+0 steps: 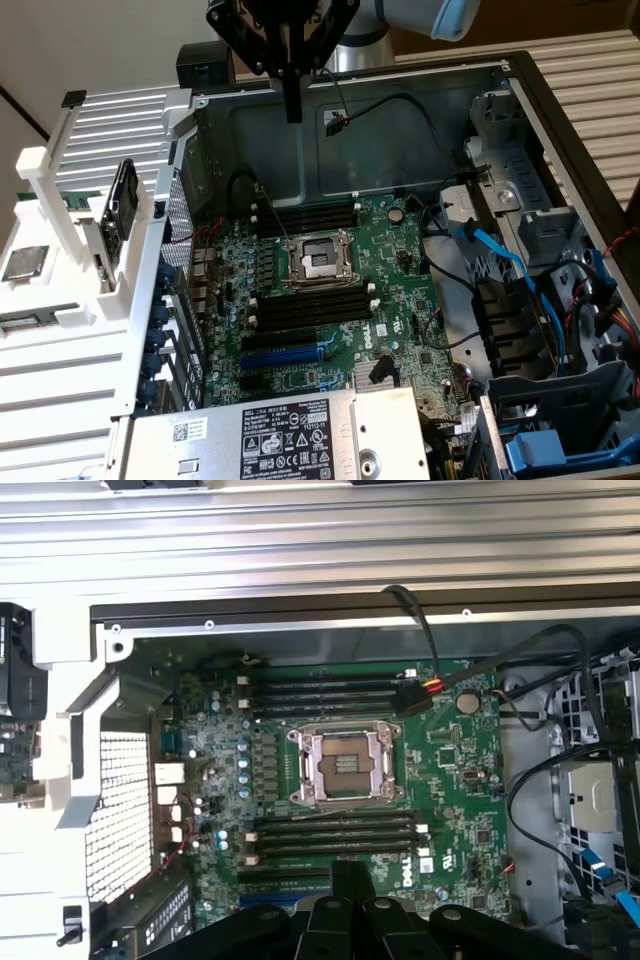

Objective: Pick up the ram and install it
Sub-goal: 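Reach for the ram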

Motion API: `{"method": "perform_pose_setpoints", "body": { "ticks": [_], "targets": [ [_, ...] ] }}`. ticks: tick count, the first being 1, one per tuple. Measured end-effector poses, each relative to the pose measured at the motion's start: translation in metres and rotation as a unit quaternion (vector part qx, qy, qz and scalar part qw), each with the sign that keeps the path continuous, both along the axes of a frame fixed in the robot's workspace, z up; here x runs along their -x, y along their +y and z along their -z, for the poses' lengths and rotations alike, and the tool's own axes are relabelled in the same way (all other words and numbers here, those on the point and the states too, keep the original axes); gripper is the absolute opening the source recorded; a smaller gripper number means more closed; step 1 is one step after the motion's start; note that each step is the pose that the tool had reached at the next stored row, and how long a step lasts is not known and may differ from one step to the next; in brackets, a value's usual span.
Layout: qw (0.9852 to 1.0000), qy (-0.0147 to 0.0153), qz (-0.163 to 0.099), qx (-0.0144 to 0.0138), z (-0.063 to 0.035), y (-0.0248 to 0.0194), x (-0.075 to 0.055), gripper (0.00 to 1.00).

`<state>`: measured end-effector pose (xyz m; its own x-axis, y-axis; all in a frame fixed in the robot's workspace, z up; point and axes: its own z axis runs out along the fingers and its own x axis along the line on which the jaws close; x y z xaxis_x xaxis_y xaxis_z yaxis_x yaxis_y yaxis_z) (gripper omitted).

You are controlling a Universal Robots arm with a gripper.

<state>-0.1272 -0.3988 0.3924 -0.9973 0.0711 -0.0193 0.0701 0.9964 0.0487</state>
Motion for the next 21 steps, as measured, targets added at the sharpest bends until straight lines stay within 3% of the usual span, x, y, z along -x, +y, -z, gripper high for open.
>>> {"method": "perform_pose_setpoints", "body": {
  "ticks": [10,21],
  "targets": [
    [1.0000,-0.0007,0.000,-0.0001,0.0001,0.0021,0.037,0.10],
    [1.0000,-0.0009,0.000,-0.0001,0.0002,0.0081,0.086,0.10]
  ]
}}
